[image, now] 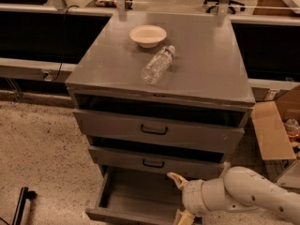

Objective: Close bottom drawer

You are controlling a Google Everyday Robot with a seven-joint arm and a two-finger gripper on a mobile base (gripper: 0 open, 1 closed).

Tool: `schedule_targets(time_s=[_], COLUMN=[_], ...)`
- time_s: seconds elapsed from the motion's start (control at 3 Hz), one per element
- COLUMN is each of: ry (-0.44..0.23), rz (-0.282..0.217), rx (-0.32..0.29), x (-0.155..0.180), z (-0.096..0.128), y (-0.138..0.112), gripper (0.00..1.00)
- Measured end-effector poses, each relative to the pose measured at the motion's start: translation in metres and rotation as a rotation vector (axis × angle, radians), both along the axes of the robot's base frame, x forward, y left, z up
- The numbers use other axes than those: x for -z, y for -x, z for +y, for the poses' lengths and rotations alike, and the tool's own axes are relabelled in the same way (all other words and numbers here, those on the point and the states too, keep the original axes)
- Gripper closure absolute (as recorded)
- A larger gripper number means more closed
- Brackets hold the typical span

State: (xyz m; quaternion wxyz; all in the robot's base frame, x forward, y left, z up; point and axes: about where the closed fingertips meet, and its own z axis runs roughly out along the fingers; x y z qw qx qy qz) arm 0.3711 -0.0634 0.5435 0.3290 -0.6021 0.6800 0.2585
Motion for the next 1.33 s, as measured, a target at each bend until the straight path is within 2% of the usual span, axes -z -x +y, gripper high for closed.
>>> schedule_targets(time_s=[0.33, 0.67, 1.0, 1.33], ry=[-0.060, -0.115, -0.215, -0.280], rz=[-0.016, -0.176, -0.209, -0.165], rx=[-0.062, -0.005, 0.044, 0.055], x=[0.049, 0.084, 0.124, 0.150], z=[0.019, 0.014, 0.002, 0.018], y=[-0.009, -0.047, -0.056, -0.045], gripper=[0.00, 0.00, 0.00, 0.00])
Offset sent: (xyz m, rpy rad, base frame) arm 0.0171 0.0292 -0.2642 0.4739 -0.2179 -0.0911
